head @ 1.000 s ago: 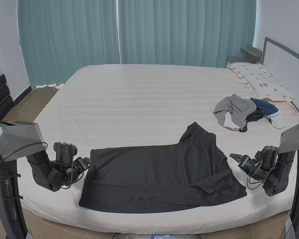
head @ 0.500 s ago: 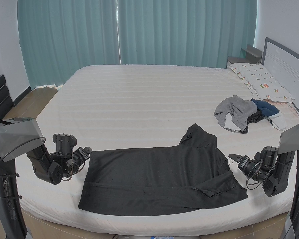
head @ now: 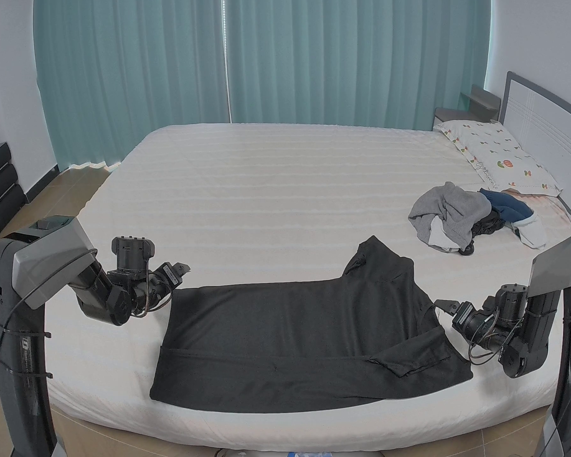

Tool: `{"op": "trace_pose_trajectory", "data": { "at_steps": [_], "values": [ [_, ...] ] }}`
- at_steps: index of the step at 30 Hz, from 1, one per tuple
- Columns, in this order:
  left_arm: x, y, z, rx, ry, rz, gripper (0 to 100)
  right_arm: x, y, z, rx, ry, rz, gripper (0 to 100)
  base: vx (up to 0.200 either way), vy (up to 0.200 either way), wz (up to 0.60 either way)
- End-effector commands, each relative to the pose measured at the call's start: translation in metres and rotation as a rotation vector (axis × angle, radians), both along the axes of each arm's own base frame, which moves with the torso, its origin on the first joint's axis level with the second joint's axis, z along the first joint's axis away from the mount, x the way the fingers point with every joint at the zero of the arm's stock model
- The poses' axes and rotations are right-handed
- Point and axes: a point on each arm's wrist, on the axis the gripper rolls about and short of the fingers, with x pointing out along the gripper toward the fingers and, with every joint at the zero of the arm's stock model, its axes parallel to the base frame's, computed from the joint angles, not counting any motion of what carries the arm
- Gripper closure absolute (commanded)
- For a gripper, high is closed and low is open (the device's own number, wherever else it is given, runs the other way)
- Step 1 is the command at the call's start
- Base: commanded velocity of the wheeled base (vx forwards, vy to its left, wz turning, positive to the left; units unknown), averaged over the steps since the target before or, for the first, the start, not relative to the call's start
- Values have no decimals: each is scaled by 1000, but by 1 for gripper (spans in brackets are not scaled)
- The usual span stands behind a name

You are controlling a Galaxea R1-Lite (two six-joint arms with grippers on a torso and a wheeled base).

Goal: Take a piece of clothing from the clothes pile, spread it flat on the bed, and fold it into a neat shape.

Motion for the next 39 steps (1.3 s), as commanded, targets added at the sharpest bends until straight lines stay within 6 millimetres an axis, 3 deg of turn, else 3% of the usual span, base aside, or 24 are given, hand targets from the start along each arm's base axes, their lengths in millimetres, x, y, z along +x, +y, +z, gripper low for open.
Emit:
{"op": "trace_pose_trajectory", "data": {
  "at_steps": [1, 26, 27, 35, 37, 39],
  "values": [
    [19, 3, -11, -8, 39, -24, 0, -1, 0, -8, 9, 22, 9, 0, 0, 0, 0],
    [33, -2, -33, -33, 54, -67, 0, -2, 2, -12, 12, 36, 21, 0, 0, 0, 0],
    [33, -2, -33, -33, 54, -67, 100, -2, 2, -12, 12, 36, 21, 0, 0, 0, 0],
    [36, 4, -32, -23, 45, -36, 100, 6, 4, -8, 2, -1, 16, 0, 0, 0, 0],
    [36, 6, -31, -19, 42, -24, 100, 9, 6, -4, -1, -21, 16, 0, 0, 0, 0],
    [37, 9, -29, -2, 33, 22, 100, 17, 6, 13, -14, -75, -4, 0, 0, 0, 0]
  ]
}}
